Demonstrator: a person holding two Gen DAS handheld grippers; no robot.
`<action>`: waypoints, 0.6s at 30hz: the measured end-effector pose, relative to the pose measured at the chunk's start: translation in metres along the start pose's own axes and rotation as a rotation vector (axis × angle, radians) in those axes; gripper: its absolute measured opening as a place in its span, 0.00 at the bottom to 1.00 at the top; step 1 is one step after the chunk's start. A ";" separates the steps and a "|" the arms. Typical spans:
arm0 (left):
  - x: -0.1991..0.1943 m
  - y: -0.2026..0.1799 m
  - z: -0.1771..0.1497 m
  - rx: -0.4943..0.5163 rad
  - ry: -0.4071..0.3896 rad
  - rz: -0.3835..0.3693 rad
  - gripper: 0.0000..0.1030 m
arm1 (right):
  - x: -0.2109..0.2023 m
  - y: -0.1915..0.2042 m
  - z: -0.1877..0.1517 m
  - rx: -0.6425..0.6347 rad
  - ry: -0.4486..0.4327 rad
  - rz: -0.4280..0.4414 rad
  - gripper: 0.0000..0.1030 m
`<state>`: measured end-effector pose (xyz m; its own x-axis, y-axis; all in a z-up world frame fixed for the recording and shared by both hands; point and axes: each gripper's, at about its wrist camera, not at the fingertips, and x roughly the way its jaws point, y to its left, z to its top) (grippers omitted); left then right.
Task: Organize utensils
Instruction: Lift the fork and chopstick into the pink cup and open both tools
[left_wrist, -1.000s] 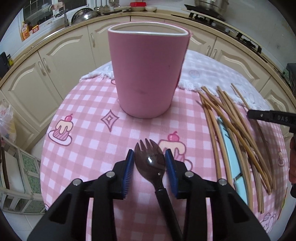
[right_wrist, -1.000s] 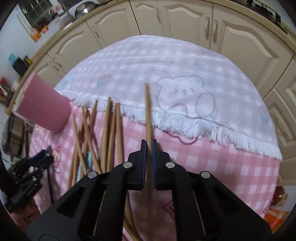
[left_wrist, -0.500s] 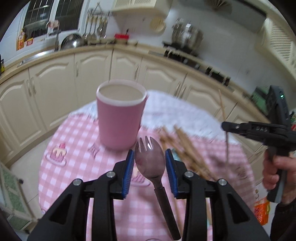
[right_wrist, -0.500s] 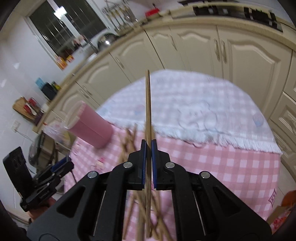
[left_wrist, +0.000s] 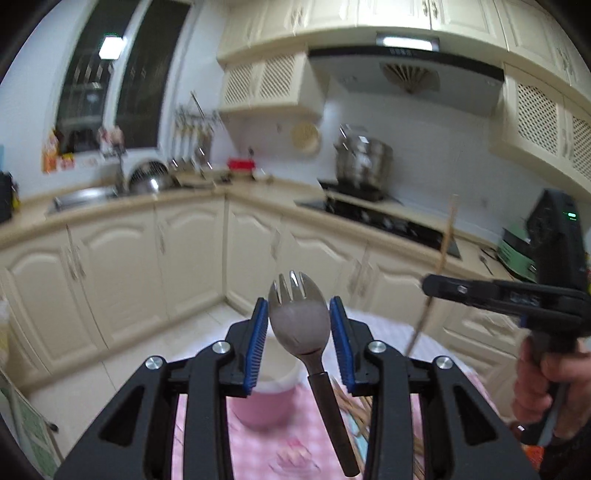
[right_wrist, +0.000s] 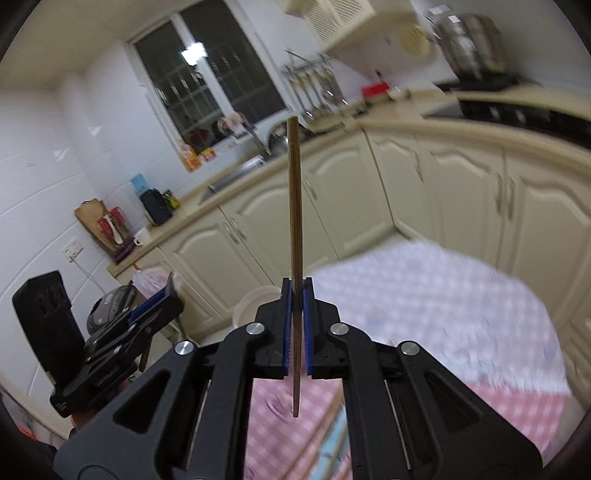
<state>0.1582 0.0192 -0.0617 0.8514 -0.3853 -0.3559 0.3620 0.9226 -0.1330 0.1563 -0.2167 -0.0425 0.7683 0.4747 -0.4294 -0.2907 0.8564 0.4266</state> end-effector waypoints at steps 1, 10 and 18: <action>0.002 0.004 0.011 0.003 -0.028 0.024 0.32 | 0.001 0.006 0.008 -0.013 -0.014 0.011 0.05; 0.029 0.016 0.066 0.079 -0.152 0.209 0.32 | 0.030 0.045 0.060 -0.114 -0.099 0.027 0.05; 0.075 0.020 0.035 0.097 -0.094 0.254 0.32 | 0.081 0.041 0.040 -0.122 -0.001 -0.012 0.06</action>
<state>0.2422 0.0079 -0.0589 0.9493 -0.1462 -0.2785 0.1637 0.9857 0.0405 0.2293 -0.1512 -0.0281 0.7726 0.4640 -0.4334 -0.3486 0.8805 0.3213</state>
